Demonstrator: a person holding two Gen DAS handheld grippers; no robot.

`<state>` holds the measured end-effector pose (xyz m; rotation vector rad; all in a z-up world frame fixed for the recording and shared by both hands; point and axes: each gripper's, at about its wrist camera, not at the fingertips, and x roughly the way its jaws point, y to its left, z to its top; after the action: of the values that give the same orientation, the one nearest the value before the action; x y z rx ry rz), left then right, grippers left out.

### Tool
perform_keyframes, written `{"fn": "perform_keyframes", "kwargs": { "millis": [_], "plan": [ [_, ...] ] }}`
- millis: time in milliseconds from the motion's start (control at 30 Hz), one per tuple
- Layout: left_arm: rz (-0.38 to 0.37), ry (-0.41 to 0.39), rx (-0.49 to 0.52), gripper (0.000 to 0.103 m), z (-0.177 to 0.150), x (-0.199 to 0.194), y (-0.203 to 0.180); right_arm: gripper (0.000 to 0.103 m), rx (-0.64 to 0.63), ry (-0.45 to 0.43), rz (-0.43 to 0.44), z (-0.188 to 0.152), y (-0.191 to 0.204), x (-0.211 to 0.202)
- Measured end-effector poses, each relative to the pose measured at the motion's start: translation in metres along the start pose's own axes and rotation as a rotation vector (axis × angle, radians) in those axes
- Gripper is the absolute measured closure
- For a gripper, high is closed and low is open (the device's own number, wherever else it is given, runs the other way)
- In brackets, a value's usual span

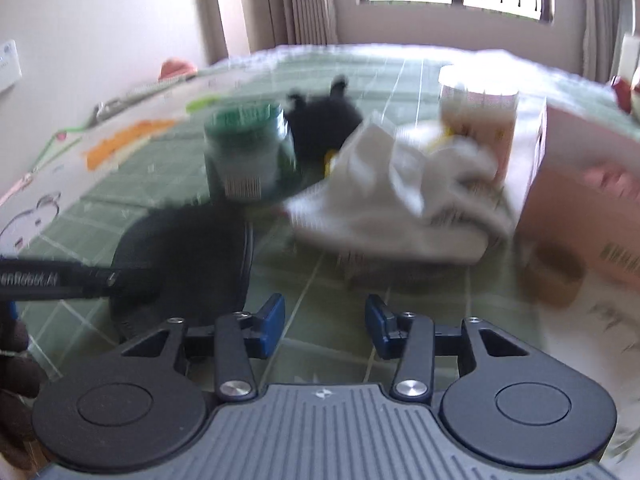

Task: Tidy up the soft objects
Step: 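Move the left tool down to the black oval mesh pad, then grasp the black mesh pad by its rim with the left tool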

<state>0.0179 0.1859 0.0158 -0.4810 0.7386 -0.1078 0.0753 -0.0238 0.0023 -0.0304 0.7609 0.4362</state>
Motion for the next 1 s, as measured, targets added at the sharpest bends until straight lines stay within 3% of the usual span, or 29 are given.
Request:
{"fn": "perform_keyframes", "kwargs": {
  "millis": [100, 167, 367, 467, 600, 800, 900, 1000],
  "plan": [
    [-0.073, -0.022, -0.050, 0.068, -0.006, 0.014, 0.000, 0.059, -0.045, -0.023, 0.003, -0.007, 0.003, -0.002],
    [-0.104, -0.029, -0.071, 0.066, -0.009, 0.020, 0.000, 0.059, -0.043, -0.025, 0.011, -0.010, -0.002, -0.007],
    [-0.209, 0.048, -0.160, 0.079, -0.009, 0.030, -0.002, 0.056, -0.065, -0.046, -0.027, -0.020, -0.021, -0.029],
    [-0.179, 0.010, -0.105, 0.083, -0.007, 0.019, -0.011, 0.056, -0.018, -0.078, -0.063, -0.017, -0.040, -0.041],
    [-0.072, 0.032, 0.038, 0.083, -0.001, 0.009, -0.028, 0.056, 0.031, -0.080, -0.095, -0.008, -0.058, -0.040],
    [0.044, 0.041, 0.270, 0.078, -0.010, 0.006, -0.063, 0.057, 0.138, -0.093, -0.018, 0.005, -0.058, -0.032],
    [0.062, 0.038, 0.341, 0.078, -0.015, 0.006, -0.075, 0.058, 0.102, -0.071, -0.003, 0.005, -0.049, -0.025],
    [0.048, 0.044, 0.339, 0.076, -0.016, 0.009, -0.076, 0.066, 0.090, -0.033, 0.011, 0.002, -0.046, -0.017]
  ]
}}
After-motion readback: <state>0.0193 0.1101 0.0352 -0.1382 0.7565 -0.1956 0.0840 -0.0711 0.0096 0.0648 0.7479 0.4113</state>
